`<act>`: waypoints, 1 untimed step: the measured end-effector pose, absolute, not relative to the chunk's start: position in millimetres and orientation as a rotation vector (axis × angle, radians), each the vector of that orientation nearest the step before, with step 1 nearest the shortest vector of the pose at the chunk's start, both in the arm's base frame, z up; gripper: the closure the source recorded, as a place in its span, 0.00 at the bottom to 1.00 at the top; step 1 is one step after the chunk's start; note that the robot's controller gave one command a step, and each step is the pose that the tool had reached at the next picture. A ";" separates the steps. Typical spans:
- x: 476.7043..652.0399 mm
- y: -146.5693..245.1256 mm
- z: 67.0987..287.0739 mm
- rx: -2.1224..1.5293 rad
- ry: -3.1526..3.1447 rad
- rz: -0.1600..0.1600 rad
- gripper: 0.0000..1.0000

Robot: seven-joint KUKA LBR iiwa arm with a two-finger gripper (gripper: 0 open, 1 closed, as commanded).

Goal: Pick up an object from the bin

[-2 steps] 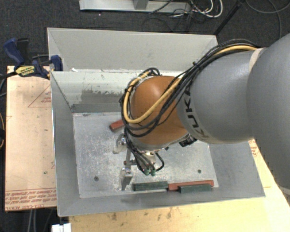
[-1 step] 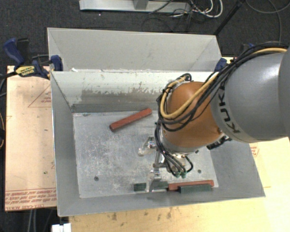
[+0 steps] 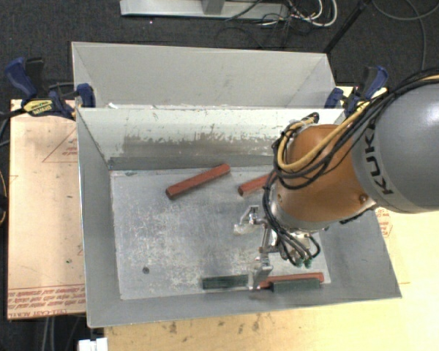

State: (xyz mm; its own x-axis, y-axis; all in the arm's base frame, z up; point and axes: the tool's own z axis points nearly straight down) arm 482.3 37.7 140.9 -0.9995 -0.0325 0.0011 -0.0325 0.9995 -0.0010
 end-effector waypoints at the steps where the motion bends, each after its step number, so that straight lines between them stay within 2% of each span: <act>1: 484.3 85.6 139.4 0.477 -3.107 -0.002 0.00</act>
Offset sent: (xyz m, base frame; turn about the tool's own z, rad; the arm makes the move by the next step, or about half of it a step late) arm -0.0034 -0.0625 -0.0709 -0.2871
